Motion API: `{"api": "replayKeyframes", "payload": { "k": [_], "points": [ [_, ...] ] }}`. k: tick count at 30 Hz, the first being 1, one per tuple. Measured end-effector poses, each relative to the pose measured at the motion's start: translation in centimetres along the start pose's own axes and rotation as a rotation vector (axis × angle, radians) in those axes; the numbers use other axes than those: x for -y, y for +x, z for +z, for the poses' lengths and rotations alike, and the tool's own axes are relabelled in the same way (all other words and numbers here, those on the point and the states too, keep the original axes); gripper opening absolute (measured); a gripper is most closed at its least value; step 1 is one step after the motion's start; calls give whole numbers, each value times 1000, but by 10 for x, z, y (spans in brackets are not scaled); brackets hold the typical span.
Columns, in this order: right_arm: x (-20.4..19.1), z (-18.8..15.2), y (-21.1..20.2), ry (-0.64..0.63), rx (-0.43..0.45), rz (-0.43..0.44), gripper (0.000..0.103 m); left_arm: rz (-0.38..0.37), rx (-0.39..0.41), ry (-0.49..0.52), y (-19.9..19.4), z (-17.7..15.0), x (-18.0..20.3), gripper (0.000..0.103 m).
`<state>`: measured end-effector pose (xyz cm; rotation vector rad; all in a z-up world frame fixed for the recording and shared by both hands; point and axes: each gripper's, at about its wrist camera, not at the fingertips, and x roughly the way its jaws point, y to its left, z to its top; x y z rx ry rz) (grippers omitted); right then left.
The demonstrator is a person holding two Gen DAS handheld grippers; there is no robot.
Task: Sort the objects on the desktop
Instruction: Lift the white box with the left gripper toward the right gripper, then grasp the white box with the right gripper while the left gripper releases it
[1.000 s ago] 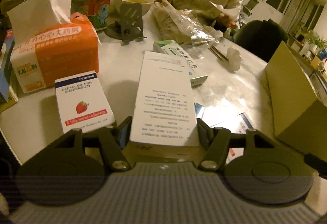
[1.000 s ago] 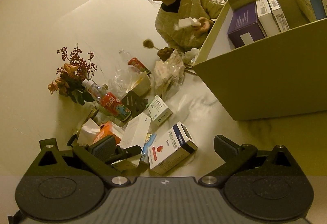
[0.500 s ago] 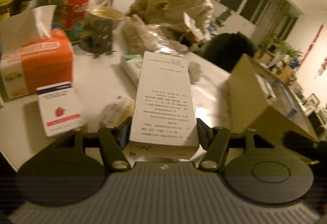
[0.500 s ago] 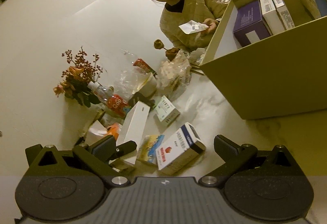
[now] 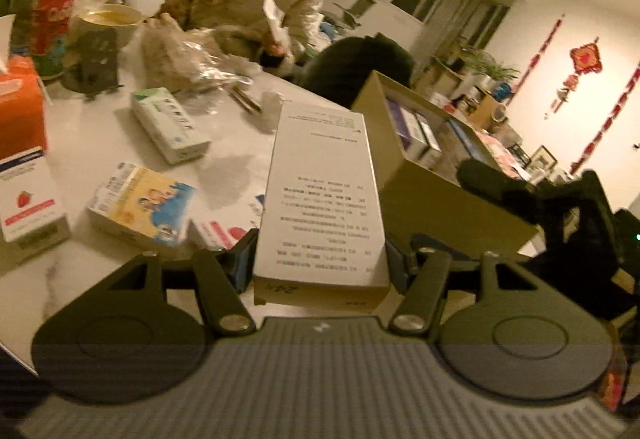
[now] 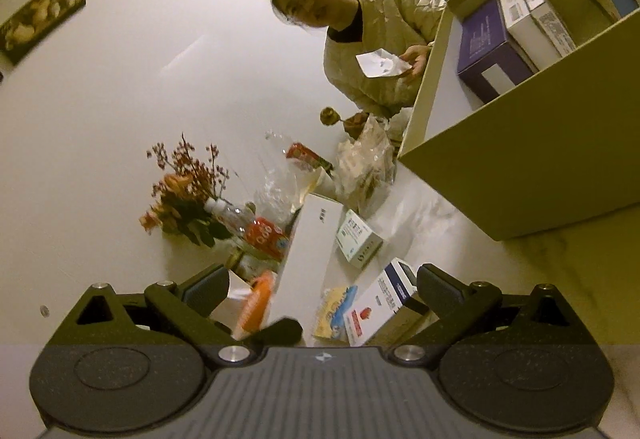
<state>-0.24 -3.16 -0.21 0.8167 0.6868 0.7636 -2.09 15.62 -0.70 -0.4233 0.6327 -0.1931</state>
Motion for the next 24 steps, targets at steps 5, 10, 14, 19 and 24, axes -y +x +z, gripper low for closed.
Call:
{"api": "replayKeyframes", "payload": {
  "k": [5,10,14,19,24],
  "points": [
    [4,4,-9,27,23,18,99,-36,-21,25,3,-3,9,62],
    [7,4,-12,46,18,48,96,-73,-44,52,6,-6,18,62],
    [6,3,-13,44,10,54,94,-107,-53,78,7,-9,27,62],
    [7,2,-15,44,3,59,87,-144,-78,99,12,-12,35,62],
    [9,2,-19,45,-1,54,73,-160,-91,101,17,-13,35,62]
  ]
}}
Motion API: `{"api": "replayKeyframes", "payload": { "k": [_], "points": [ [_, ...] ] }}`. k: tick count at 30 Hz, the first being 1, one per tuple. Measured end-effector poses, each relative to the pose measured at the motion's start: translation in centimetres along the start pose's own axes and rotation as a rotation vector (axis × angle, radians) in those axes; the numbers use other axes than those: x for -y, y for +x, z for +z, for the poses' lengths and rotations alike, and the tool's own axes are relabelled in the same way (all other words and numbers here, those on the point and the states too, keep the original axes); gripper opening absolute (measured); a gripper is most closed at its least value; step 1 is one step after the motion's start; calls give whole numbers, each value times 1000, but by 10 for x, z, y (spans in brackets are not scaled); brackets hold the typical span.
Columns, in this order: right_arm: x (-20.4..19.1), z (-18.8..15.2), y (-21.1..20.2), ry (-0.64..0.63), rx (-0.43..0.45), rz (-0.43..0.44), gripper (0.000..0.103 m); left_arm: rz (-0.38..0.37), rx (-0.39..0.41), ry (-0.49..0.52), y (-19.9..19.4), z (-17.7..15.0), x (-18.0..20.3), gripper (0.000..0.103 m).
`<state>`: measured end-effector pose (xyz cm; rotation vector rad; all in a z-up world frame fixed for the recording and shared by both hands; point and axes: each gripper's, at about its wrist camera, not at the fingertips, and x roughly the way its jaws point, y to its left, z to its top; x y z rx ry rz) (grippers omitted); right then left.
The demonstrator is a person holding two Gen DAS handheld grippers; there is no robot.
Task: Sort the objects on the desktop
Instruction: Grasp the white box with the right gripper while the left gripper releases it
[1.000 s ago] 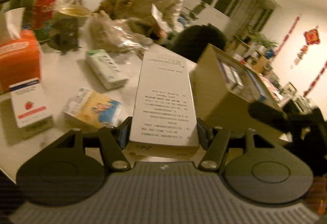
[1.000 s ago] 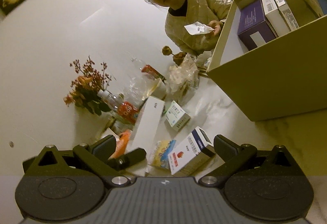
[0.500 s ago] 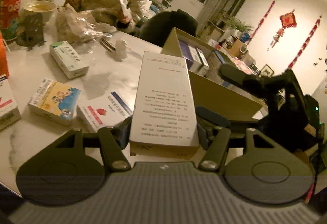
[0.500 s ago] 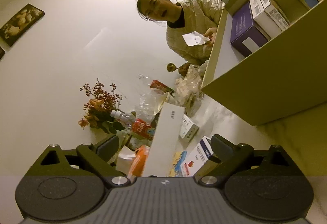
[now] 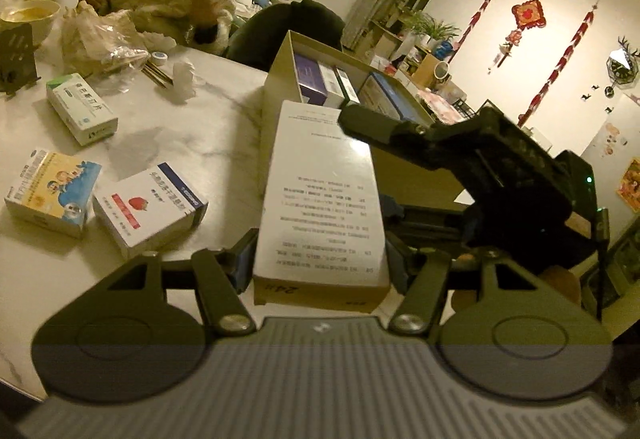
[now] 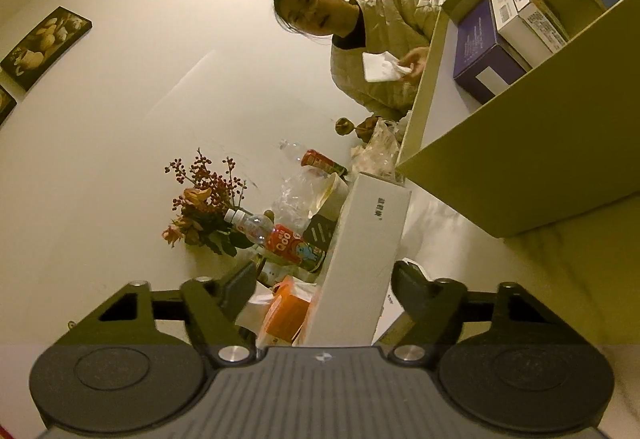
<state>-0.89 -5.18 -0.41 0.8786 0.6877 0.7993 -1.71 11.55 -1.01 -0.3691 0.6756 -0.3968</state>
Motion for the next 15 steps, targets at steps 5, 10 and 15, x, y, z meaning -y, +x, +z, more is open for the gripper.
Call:
{"api": "replayKeyframes", "payload": {
  "k": [5,10,15],
  "points": [
    [1,0,-3,-13,2,-34,53,-6,9,3,0,0,-1,62],
    [5,1,-4,-1,4,-46,38,-20,1,-2,3,1,-3,63],
    [2,2,-4,-15,9,-51,33,-34,-14,-5,6,0,-3,63]
  ]
}}
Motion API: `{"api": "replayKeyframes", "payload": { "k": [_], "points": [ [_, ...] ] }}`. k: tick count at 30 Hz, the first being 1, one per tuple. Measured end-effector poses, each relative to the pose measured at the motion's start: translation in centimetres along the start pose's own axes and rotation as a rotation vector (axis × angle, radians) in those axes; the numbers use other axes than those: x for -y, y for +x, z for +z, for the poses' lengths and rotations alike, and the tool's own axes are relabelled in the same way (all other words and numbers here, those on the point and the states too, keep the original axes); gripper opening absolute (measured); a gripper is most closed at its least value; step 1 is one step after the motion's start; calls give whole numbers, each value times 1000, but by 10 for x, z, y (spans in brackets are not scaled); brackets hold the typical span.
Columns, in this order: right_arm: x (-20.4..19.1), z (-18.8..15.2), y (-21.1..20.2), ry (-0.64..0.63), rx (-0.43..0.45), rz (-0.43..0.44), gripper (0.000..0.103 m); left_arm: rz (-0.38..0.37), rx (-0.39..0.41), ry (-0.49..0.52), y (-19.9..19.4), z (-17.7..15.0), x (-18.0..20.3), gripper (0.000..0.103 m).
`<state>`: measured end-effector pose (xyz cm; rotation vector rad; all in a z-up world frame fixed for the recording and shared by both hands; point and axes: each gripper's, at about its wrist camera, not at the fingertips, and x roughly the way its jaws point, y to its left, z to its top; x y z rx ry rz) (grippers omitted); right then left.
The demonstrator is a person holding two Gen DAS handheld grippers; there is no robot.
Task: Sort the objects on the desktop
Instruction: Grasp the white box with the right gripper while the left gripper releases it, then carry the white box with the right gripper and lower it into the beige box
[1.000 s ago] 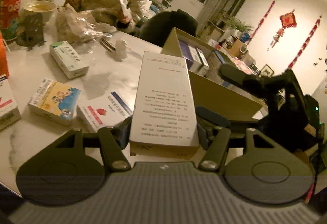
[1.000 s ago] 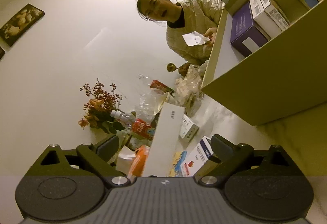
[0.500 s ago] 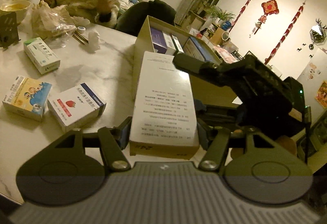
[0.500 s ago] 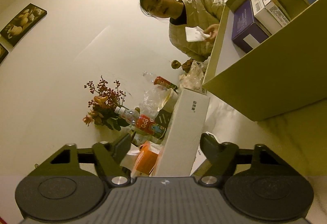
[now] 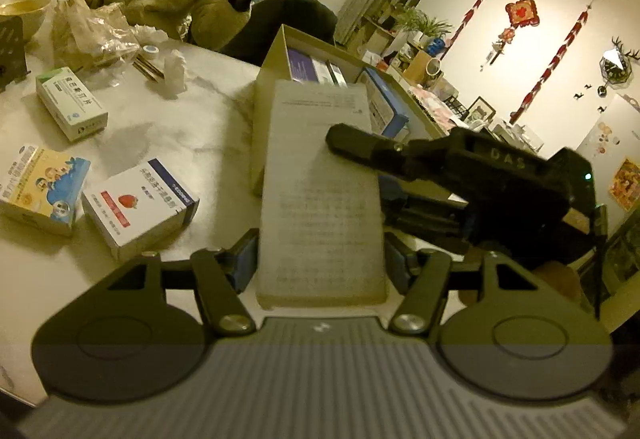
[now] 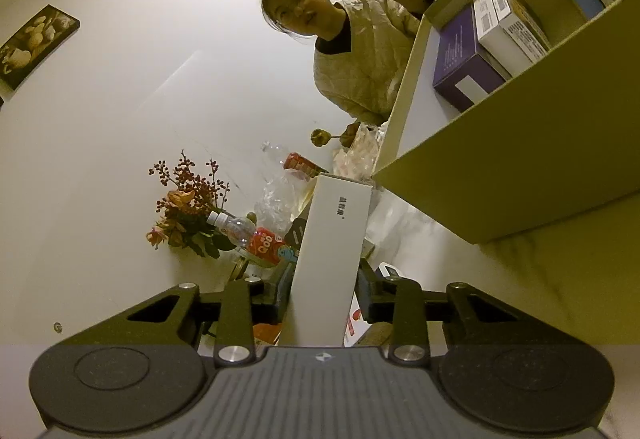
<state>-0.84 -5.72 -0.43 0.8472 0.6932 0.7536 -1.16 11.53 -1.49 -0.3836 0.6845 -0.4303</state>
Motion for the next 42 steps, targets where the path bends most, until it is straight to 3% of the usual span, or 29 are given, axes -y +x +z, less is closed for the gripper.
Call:
{"api": "replayKeyframes", "payload": {
  "k": [9,32,42],
  "points": [
    [-6,9,-2,-42,20,-61,32,-28,15,23,-6,1,2,86],
    [-31,104,-40,-143,192,-209,32,-11,24,0,-11,4,-16,100],
    [-26,152,-41,-178,246,-364,32,9,17,-25,-11,5,-25,101]
  ]
}}
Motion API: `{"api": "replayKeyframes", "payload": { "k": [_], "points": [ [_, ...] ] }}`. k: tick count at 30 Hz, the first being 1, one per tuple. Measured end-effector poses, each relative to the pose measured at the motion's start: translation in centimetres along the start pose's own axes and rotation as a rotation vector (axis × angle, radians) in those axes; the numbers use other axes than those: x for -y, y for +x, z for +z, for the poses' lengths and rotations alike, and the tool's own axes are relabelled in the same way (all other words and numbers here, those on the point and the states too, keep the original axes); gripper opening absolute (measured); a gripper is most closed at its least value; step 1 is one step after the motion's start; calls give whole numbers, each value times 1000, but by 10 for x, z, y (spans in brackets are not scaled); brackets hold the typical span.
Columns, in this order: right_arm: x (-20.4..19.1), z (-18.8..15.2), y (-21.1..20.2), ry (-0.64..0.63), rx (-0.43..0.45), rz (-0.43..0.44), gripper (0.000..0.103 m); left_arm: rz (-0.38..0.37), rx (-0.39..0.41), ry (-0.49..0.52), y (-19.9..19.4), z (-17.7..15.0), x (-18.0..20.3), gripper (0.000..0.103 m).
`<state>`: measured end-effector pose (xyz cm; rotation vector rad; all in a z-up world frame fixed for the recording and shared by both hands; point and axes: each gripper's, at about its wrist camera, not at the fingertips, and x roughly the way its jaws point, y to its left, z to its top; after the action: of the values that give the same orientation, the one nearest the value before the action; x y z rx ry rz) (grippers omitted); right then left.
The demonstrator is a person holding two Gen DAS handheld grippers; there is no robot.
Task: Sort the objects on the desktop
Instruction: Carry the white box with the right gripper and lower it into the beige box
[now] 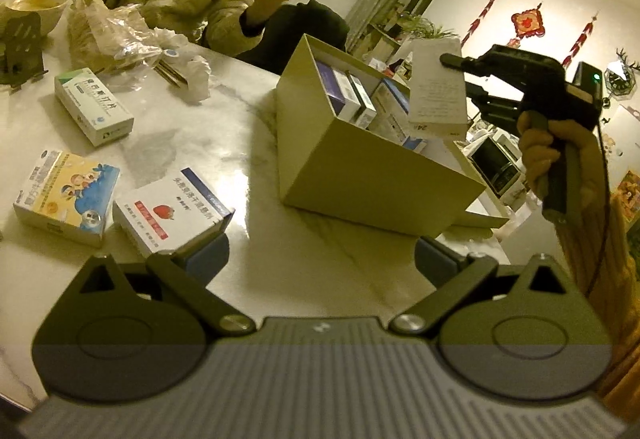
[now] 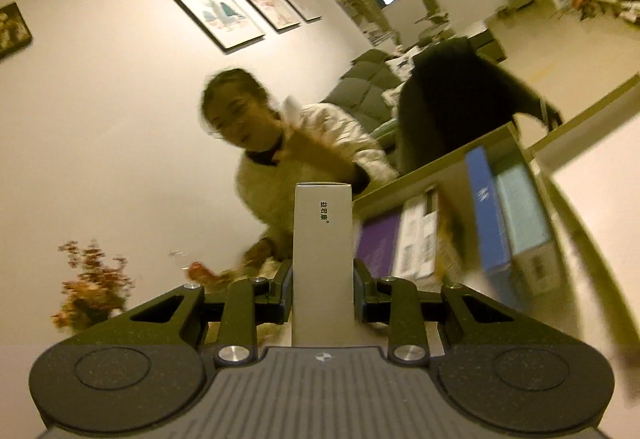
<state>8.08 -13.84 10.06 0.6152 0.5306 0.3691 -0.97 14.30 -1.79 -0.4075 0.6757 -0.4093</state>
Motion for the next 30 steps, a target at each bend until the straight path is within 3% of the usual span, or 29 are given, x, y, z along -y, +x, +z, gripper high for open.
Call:
{"api": "replayKeyframes", "payload": {
  "k": [19,30],
  "points": [
    [13,32,95,-271,-127,-384,32,23,-18,-20,3,-1,-8,101],
    [7,22,152,-460,-207,-514,32,42,-20,-32,1,-1,-12,101]
  ]
}}
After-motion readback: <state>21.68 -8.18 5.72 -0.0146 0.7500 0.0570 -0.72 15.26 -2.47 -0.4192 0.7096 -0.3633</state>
